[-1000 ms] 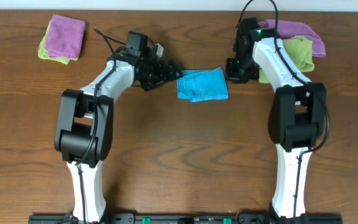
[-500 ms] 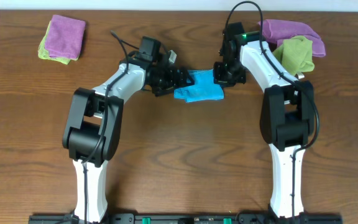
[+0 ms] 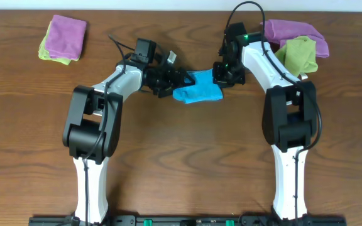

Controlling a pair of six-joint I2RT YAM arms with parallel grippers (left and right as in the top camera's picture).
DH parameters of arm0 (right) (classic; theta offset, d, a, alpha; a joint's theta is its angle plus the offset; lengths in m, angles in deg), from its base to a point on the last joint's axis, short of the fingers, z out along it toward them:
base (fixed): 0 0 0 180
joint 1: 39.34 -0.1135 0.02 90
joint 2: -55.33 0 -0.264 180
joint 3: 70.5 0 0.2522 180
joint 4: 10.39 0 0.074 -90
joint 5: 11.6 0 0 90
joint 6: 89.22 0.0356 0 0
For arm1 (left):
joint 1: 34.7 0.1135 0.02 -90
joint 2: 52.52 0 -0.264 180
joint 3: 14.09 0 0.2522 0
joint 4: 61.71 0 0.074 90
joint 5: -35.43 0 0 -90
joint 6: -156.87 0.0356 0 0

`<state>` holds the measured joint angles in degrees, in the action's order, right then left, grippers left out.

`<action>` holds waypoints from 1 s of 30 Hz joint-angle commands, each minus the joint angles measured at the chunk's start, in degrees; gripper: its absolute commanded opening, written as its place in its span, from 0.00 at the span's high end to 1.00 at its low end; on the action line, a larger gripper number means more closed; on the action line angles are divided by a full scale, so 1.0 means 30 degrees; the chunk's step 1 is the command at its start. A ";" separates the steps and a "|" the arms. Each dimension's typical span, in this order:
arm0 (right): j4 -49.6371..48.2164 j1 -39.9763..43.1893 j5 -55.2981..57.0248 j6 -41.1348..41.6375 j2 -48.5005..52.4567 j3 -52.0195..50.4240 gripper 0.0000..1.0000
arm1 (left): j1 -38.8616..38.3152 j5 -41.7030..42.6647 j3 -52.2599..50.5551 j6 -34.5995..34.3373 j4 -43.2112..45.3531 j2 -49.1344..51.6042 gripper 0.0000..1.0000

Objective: Fold the cloth
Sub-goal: 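Grasp the folded blue cloth with both grippers from either side, then carry the folded blue cloth with the left gripper to the top-left cloth stack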

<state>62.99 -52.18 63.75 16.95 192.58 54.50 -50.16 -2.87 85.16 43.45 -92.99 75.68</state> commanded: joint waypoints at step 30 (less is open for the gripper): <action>0.2142 0.2273 0.0248 -0.0692 -0.2929 0.0794 0.99 | 1.1956 -0.3300 0.7016 -0.6266 0.2841 -0.1967 0.94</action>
<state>69.35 -45.08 64.08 15.64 184.69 56.03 -16.52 -12.22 106.43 26.43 -84.31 68.44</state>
